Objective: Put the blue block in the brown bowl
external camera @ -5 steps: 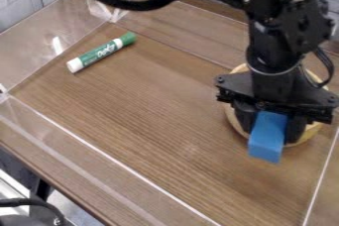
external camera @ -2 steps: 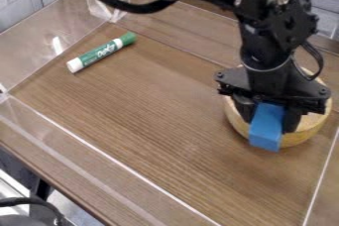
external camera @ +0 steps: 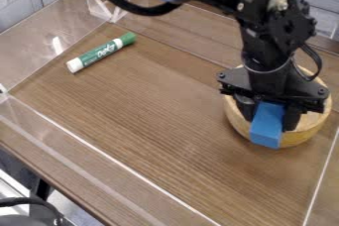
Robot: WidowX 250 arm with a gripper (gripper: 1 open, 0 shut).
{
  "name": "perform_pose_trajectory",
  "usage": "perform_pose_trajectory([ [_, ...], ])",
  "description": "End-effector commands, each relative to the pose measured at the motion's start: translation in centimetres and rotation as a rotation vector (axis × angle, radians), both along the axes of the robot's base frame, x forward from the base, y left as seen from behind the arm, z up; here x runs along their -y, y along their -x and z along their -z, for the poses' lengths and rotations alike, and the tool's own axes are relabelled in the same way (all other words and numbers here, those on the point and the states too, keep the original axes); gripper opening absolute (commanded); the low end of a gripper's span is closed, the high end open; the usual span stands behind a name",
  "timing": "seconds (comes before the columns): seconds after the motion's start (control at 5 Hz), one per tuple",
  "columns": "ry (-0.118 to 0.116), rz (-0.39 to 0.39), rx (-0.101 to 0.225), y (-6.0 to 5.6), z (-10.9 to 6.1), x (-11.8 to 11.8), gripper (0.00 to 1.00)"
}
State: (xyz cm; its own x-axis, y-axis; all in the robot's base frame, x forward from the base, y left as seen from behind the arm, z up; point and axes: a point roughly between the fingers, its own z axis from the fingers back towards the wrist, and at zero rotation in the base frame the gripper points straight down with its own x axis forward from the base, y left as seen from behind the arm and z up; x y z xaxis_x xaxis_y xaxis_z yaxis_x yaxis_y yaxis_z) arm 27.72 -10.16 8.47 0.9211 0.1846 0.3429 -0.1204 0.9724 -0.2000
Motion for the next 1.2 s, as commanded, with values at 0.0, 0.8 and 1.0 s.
perform_pose_trajectory([
  [0.0,0.015,-0.003,0.072,-1.83,-1.52,0.12,0.0],
  [0.8,-0.002,-0.011,0.072,-1.46,-0.94,0.04,1.0],
  [1.0,-0.008,-0.015,0.066,-1.11,-0.77,0.14,1.0],
])
